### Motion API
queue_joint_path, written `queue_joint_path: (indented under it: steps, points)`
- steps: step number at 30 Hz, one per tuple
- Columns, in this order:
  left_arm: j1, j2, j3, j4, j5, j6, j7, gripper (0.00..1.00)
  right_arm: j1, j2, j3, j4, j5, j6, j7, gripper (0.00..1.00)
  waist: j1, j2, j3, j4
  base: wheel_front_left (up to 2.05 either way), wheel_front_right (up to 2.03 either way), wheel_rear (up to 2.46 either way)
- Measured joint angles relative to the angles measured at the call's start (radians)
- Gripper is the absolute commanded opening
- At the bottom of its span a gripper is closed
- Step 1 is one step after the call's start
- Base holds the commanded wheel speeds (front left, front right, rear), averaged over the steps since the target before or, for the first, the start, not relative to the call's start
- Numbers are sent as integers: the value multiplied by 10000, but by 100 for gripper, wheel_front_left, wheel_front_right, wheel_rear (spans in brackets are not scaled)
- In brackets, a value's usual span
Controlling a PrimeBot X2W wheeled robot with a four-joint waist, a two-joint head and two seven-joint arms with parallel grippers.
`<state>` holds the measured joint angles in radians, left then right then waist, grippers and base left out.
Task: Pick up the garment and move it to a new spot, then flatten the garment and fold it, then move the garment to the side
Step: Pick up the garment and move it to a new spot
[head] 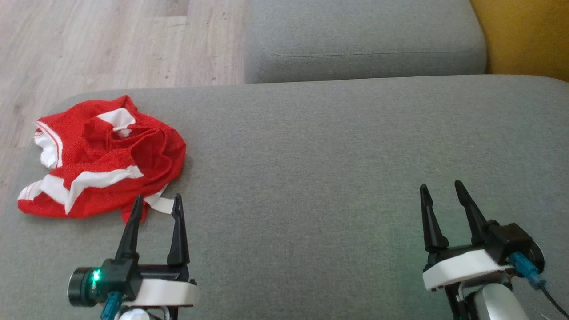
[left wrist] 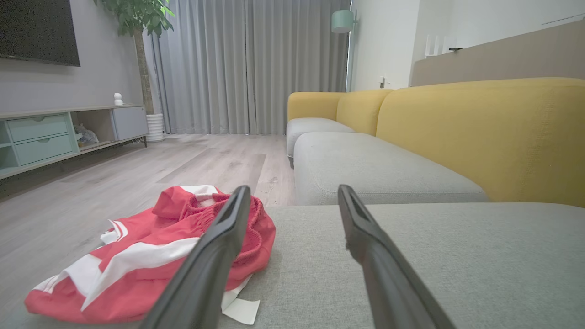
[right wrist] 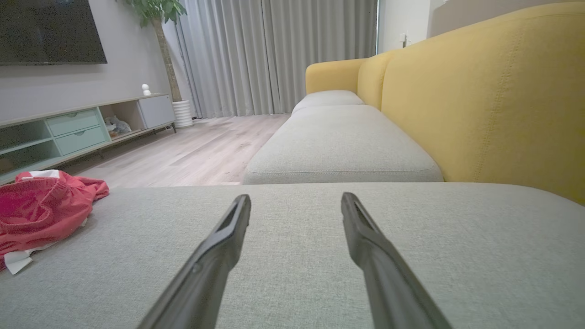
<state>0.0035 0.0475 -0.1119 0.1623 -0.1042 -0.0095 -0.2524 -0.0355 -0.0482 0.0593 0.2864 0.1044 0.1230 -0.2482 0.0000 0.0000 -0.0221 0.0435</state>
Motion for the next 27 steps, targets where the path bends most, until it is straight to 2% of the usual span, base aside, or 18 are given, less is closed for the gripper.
queue_joint_path:
  steps: [10,22,26,27]
  points:
    - [-196,0,2,119,-17,92,0,100,2,4,2,15,0,0,-15,100,0,0,69,850,0,0,0]
    - [-193,4,201,127,-84,54,0,100,2,15,59,15,15,0,-25,100,0,0,70,2486,0,0,0]
    - [-192,4,320,100,-96,-8,0,100,2,19,59,13,15,0,-25,100,0,0,102,3253,0,0,0]
    - [-192,4,320,100,-96,-8,0,100,2,19,59,13,15,0,-25,100,0,0,102,3253,0,0,0]
